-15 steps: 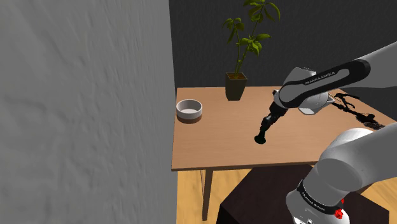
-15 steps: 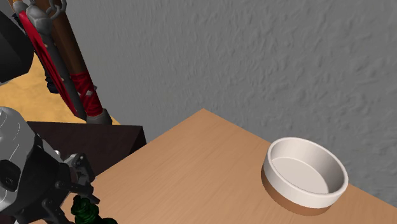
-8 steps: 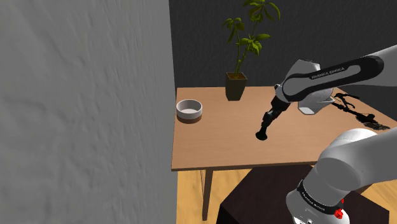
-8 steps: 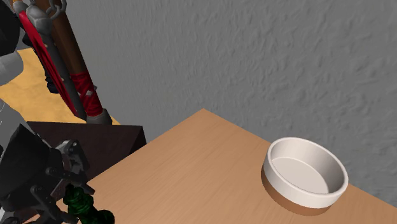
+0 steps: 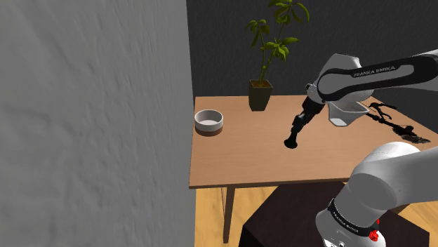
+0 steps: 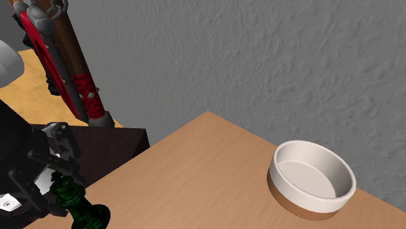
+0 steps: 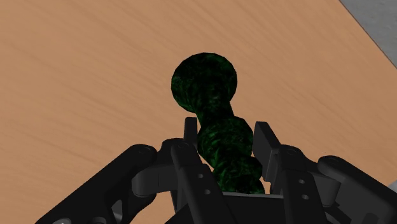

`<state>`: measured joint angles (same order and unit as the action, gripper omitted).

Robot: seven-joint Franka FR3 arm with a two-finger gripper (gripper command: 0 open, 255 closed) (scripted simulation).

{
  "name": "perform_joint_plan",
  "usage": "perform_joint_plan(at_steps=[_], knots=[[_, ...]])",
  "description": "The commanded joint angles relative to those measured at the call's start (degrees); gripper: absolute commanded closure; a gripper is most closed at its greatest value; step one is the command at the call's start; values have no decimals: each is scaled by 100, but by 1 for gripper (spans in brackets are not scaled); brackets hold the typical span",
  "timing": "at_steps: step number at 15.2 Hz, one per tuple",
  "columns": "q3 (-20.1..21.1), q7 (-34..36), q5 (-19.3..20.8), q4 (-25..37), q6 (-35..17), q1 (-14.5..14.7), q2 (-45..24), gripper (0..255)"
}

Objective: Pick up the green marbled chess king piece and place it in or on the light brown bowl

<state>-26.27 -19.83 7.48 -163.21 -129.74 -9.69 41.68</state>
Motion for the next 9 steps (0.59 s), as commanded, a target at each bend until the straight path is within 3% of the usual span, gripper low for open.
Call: perform_joint_plan(at_steps=[1, 9], knots=[[58, 38, -17, 107, 200, -3, 94, 255], [255, 158, -93, 559, 942, 0, 395, 255]])
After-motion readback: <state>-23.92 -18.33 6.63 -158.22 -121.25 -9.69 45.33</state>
